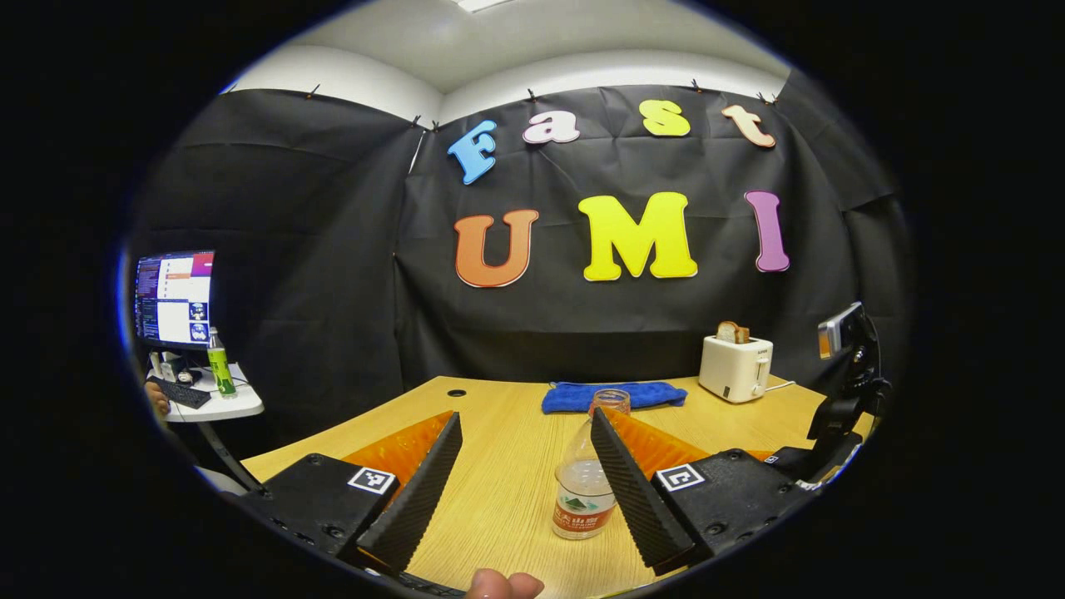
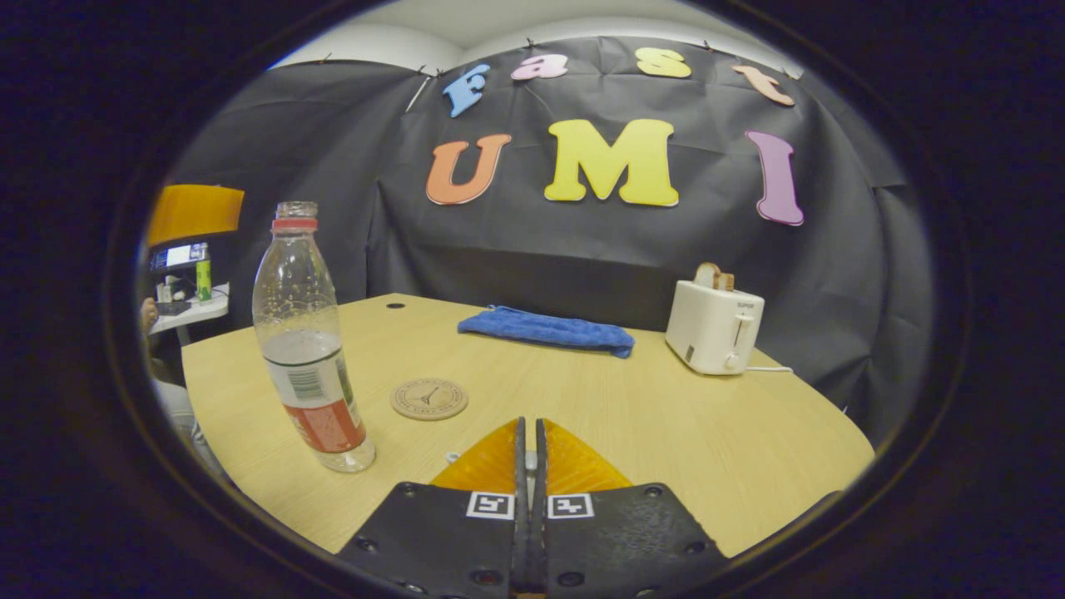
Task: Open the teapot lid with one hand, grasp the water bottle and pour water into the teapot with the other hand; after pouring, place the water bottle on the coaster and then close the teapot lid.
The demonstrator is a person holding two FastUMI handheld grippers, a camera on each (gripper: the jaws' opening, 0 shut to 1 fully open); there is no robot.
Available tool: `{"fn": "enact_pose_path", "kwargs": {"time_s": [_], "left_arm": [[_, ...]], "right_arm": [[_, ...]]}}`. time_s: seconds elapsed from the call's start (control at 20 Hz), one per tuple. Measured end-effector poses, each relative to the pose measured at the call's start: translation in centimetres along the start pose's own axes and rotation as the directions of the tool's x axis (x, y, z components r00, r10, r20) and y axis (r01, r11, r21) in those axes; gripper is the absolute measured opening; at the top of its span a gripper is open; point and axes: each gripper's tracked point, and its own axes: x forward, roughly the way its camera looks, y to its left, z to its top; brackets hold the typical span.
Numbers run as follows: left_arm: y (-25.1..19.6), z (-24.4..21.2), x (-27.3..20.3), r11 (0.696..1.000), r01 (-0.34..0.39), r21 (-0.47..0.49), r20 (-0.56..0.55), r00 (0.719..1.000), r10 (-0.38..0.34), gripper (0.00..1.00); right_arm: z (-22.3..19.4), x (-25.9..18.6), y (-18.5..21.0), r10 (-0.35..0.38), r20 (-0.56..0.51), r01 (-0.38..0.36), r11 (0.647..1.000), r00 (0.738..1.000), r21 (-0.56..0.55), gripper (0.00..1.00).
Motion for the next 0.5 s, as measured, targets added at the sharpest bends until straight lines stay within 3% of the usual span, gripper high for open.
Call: {"fn": "enact_pose_path", "kwargs": {"time_s": [0.5], "left_arm": [[-2.1,-1.5,-0.1,0.998,0.06,-0.027,-0.041,0.997,-0.061,0.98]], "right_arm": [[2.4,-2.1,-1.0,0.04,0.026,-0.041,0.999,0.999,0.029,0.0]]}}
